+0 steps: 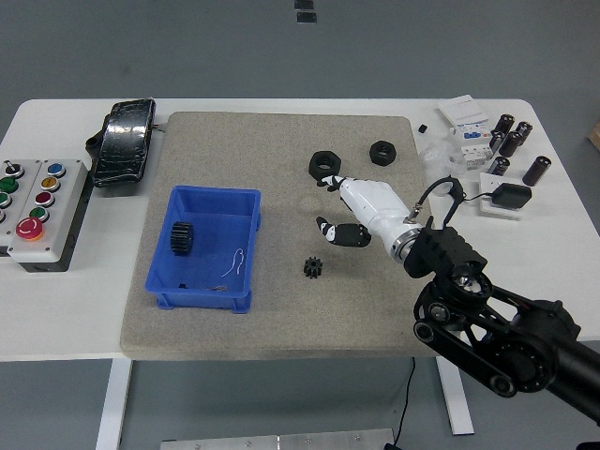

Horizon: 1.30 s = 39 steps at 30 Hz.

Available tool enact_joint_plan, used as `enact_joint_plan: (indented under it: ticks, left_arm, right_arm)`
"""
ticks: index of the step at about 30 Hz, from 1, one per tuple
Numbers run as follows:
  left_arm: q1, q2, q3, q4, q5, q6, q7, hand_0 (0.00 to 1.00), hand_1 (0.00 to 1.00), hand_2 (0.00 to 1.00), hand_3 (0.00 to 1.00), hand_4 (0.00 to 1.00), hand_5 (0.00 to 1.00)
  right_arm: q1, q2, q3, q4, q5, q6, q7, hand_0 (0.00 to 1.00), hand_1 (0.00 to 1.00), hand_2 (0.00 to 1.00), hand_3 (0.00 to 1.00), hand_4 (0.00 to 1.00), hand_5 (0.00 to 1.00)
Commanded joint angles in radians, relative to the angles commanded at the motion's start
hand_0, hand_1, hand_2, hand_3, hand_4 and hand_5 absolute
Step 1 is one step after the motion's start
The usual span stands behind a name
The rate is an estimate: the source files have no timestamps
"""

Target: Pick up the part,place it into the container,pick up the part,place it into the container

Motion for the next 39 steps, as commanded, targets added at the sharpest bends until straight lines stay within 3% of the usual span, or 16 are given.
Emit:
enact_joint_plan:
  ticks: [3,4,9,10,15,27,28,32,33,39]
  left_arm:
    - [-0.001,-0.001,-0.001,0.000,0.002,0.000,0.000,0.629,0.637,0.643,0.682,0.671,0.433]
    - [-0.001,-0.001,-0.002,0.000,0.003,0.000,0.000,0.630,0.638,0.642,0.681,0.669,0.442]
    - [-0.001,0.000,-0.003,0.000,0.005,0.000,0.000,0.630,0.638,0.642,0.681,0.669,0.442]
    - [-0.001,0.000,-0.003,0.000,0.005,0.000,0.000,0.630,0.638,0.644,0.681,0.669,0.454]
    - [-0.001,-0.001,-0.002,0.000,0.004,0.000,-0.001,0.630,0.638,0.644,0.680,0.667,0.457]
    - [-0.002,0.000,-0.001,0.000,0.005,-0.001,0.000,0.630,0.637,0.645,0.681,0.666,0.465]
    - [-0.002,0.000,-0.001,0.000,0.005,-0.001,0.000,0.629,0.637,0.645,0.681,0.665,0.467]
    - [-0.002,-0.001,0.001,0.000,0.004,-0.001,0.001,0.629,0.637,0.645,0.681,0.665,0.467]
    - [-0.002,-0.001,0.001,0.000,0.004,-0.001,0.001,0.629,0.637,0.646,0.681,0.665,0.469]
    - [-0.002,-0.001,0.004,0.000,0.000,-0.002,-0.001,0.629,0.637,0.646,0.681,0.665,0.469]
  right_arm:
    - [-0.009,-0.015,0.002,0.025,0.035,0.044,-0.023,0.486,0.706,0.919,0.931,0.932,0.502]
    - [-0.011,-0.020,0.003,0.030,0.054,0.051,-0.023,0.374,0.662,0.930,0.950,0.964,0.473]
    - [-0.015,-0.050,-0.013,0.035,0.138,0.066,0.003,0.374,0.662,0.930,0.950,0.964,0.473]
    - [-0.015,-0.054,-0.019,0.033,0.146,0.067,0.008,0.367,0.649,0.889,0.905,0.952,0.417]
    - [-0.011,-0.062,-0.065,0.021,0.173,0.068,0.026,0.365,0.640,0.861,0.882,0.948,0.402]
    - [0.025,-0.029,-0.176,-0.042,0.134,0.036,0.025,0.358,0.626,0.819,0.828,0.892,0.364]
    - [0.027,-0.026,-0.182,-0.045,0.131,0.031,0.025,0.346,0.580,0.690,0.749,0.798,0.310]
    - [0.035,-0.016,-0.203,-0.055,0.127,0.011,0.030,0.346,0.580,0.690,0.749,0.798,0.310]
    - [0.037,-0.013,-0.208,-0.057,0.128,0.007,0.032,0.332,0.533,0.578,0.664,0.722,0.266]
    - [0.043,-0.005,-0.228,-0.062,0.134,-0.012,0.044,0.332,0.533,0.578,0.664,0.722,0.266]
